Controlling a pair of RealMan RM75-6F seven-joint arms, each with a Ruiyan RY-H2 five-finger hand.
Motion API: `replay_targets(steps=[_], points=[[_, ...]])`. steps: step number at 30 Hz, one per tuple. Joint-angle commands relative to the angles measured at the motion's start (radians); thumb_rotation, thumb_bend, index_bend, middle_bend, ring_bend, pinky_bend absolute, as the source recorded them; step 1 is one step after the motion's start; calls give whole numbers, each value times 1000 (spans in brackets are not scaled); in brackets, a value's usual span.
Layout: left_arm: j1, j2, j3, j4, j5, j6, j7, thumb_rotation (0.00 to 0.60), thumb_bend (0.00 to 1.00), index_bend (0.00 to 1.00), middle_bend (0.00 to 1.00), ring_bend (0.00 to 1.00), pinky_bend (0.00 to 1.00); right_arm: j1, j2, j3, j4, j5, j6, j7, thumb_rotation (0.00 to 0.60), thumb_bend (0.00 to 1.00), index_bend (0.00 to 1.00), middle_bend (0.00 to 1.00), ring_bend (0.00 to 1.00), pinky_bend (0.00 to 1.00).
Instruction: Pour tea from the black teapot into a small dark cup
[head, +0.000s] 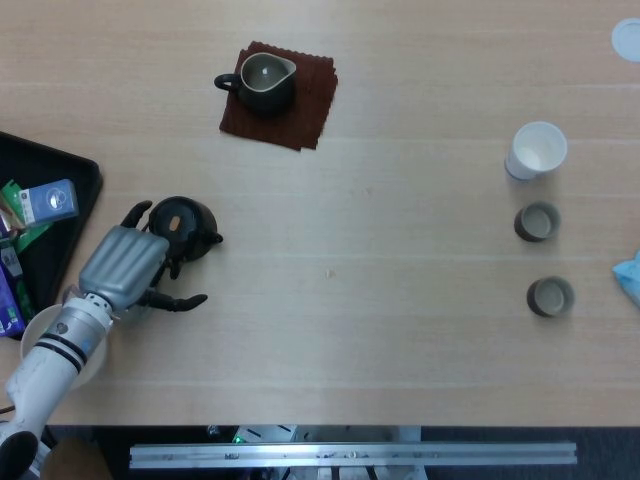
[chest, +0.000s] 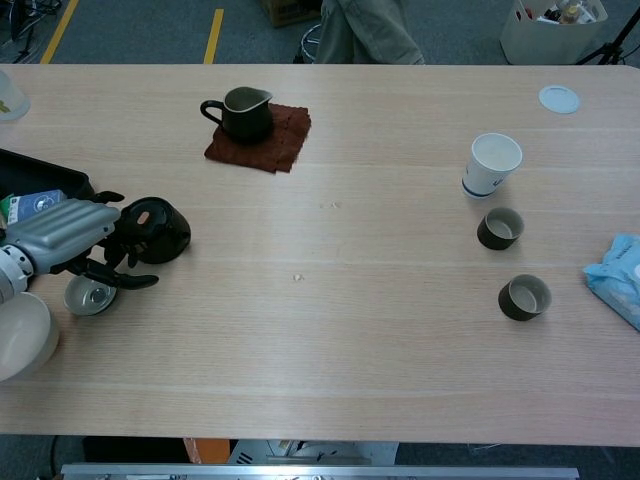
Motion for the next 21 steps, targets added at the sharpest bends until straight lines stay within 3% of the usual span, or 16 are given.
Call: replay_targets(steps=[1, 6, 11, 21], points=[[-6, -1, -4, -3, -8, -11, 1, 235, 130, 602, 751, 578, 0, -1, -1, 1, 2, 3, 1, 2, 600, 63, 184, 229, 100, 146], [-13, -9, -17, -7, -22, -20, 1, 222, 129, 705, 820, 635, 0, -4, -4, 5, 8, 6, 8, 7, 600, 63, 183, 229, 100, 146], [-13, -27, -35, 5, -36, -10, -8, 141, 130, 803, 877, 697, 0, -3, -4, 7, 12, 8, 5, 10, 600, 63, 183, 229, 100, 146], [2, -78, -74, 44, -50, 44, -32, 108, 130, 934, 946, 770, 0, 2, -8, 11, 19, 13, -4, 13, 600, 63, 183, 229, 100, 146]])
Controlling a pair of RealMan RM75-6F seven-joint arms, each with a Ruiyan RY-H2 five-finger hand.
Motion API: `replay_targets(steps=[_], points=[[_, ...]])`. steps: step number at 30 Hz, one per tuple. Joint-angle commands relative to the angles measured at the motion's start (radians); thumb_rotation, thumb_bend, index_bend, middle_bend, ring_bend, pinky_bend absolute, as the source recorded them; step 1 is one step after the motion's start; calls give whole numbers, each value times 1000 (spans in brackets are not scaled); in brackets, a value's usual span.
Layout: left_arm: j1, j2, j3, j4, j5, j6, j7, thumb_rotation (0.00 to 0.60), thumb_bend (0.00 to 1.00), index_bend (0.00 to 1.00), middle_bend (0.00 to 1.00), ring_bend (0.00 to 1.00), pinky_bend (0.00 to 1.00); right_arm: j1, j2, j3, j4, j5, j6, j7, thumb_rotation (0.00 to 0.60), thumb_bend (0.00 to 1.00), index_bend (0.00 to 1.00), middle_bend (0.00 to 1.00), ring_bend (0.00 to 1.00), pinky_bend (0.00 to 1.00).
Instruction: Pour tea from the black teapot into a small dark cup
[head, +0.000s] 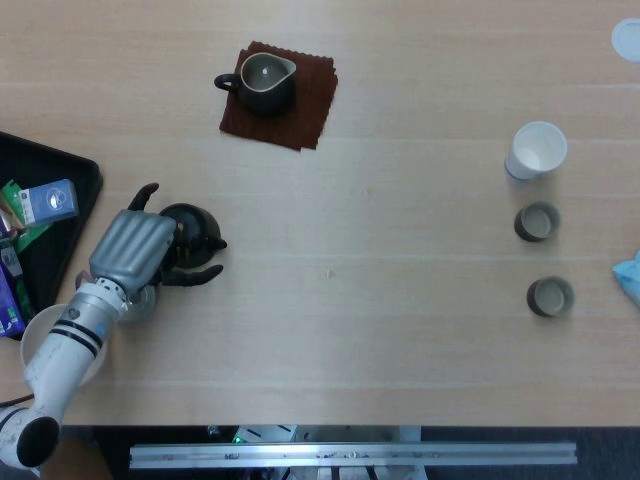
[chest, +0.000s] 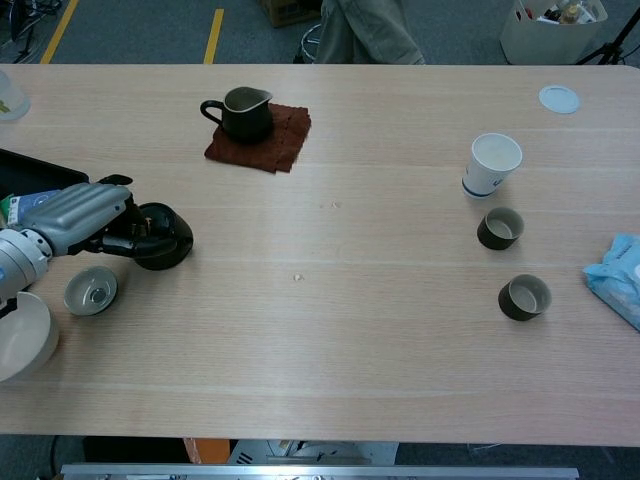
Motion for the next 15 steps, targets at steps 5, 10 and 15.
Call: replay_targets(steps=[5, 10, 15], points=[[13, -42, -36, 31, -1, 56, -16, 160, 129, 987, 976, 801, 0, 2, -1, 4, 1, 4, -1, 0, 600, 64, 183, 229, 100, 146], [14, -61, -51, 43, -5, 75, -11, 250, 130, 1000, 999, 827, 0, -2, -1, 5, 1, 9, 1, 0, 600, 63, 183, 229, 100, 146], [18, -68, -64, 38, 0, 102, 0, 318, 130, 1000, 1000, 848, 0, -3, 2, 2, -2, 2, 5, -2, 600, 64, 183, 229, 100, 146]])
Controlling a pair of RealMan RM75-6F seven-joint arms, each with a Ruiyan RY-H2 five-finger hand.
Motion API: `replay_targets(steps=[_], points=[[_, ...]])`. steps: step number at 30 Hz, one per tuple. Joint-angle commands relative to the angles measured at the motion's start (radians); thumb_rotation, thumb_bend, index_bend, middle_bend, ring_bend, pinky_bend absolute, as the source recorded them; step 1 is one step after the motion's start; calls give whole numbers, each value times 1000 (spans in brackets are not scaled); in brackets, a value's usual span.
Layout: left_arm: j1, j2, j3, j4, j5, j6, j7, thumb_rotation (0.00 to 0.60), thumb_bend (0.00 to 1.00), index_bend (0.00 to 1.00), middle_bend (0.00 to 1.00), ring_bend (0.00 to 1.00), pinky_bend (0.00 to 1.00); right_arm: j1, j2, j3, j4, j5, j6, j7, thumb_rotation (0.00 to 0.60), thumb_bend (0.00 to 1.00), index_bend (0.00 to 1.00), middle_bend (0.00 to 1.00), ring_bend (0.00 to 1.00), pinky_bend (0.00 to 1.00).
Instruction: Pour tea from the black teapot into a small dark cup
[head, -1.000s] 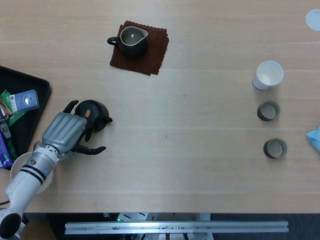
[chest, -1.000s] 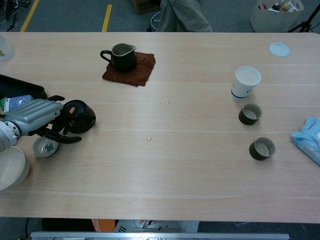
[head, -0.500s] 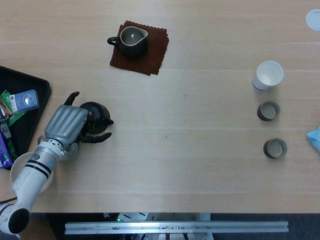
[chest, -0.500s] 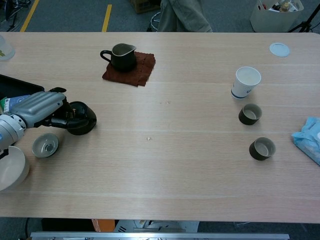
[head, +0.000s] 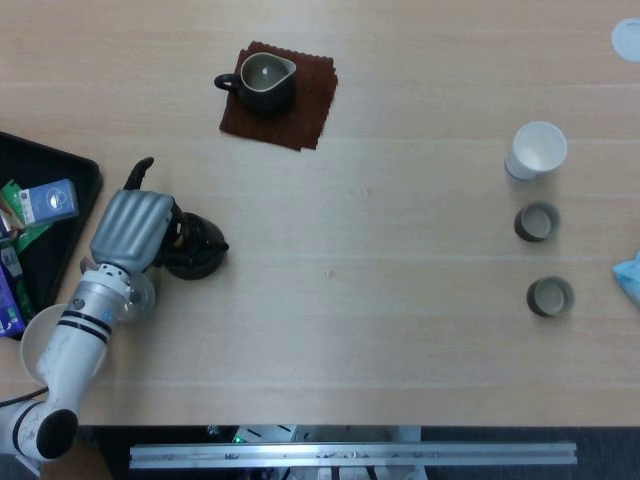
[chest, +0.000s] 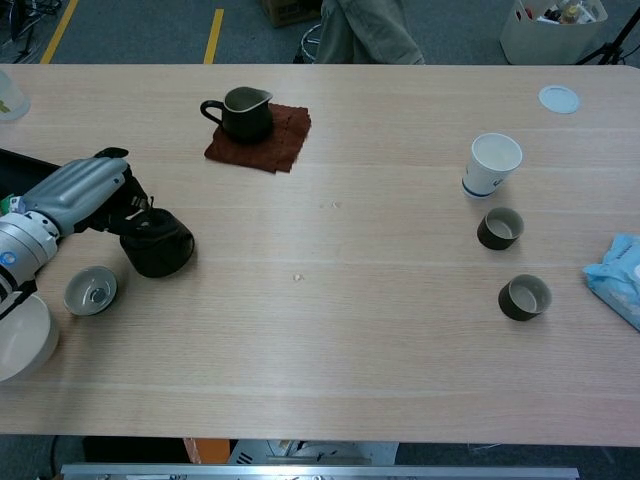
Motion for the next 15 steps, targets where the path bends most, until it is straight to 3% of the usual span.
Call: replay_targets(steps=[1, 15], points=[[3, -2, -11, -4, 1, 17, 4, 313, 129, 1000, 1000, 853, 0, 1, 2, -1, -2, -4, 1, -2, 600, 63, 183, 229, 100, 146], [7, -15, -103, 9, -30, 106, -11, 238, 149, 1000, 1000, 909, 9, 2, 3, -4, -11, -17, 6, -6, 600, 63, 183, 229, 100, 146]])
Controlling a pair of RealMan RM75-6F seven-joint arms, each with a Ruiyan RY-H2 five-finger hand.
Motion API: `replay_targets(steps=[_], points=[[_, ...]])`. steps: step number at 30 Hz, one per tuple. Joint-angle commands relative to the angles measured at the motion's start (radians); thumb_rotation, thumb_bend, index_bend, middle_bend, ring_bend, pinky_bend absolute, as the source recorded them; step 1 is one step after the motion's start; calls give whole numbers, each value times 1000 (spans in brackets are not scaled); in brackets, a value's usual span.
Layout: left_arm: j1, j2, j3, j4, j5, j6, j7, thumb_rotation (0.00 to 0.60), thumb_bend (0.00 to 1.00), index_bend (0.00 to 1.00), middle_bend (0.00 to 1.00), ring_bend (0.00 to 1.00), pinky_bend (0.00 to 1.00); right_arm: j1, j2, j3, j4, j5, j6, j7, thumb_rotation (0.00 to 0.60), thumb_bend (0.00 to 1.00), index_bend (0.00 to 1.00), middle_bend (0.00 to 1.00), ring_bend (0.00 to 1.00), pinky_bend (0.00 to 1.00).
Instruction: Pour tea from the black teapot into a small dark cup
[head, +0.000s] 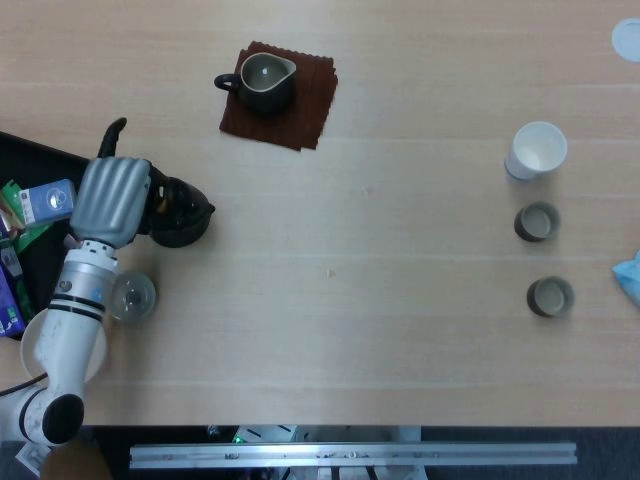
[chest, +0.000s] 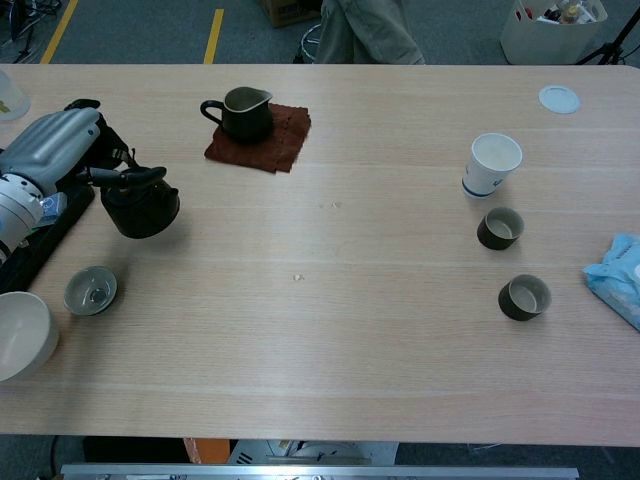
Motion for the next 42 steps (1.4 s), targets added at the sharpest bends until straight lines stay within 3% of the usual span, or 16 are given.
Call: replay_targets(steps=[1, 6, 11, 16, 24, 34, 42], points=[[0, -9, -14, 9, -6, 16, 1, 236, 176, 1000, 1000, 913, 16, 0, 0, 0, -1, -1, 1, 0, 600, 63, 183, 229, 100, 146], [0, -29, -30, 28, -9, 46, 14, 256, 329, 1000, 1000, 932, 58, -2, 1, -1, -2, -1, 4, 1, 600, 64, 183, 229, 100, 146], [0, -42, -42, 44, -8, 63, 14, 316, 377, 1000, 1000, 936, 65, -3, 1, -1, -1, 0, 3, 1, 600, 64, 183, 229, 100, 146], [1, -46, -44, 57, 5, 75, 3, 353, 389, 1000, 1000, 936, 65, -2, 0, -2, -2, 0, 0, -1, 600, 64, 183, 229, 100, 146], [6, -39, -38, 58, 43, 97, -11, 343, 391, 1000, 1000, 927, 65, 6, 0, -4, -8, -11, -6, -11, 600, 63, 183, 229, 100, 146], [12, -15, -18, 39, 94, 114, -7, 379, 392, 1000, 1000, 899, 64, 11, 0, -8, -15, -19, -10, -17, 600, 63, 183, 229, 100, 146], [13, 1, -5, 23, 120, 112, -4, 442, 392, 1000, 1000, 873, 65, 10, -1, -12, -15, -18, -12, -18, 600, 64, 183, 229, 100, 146]])
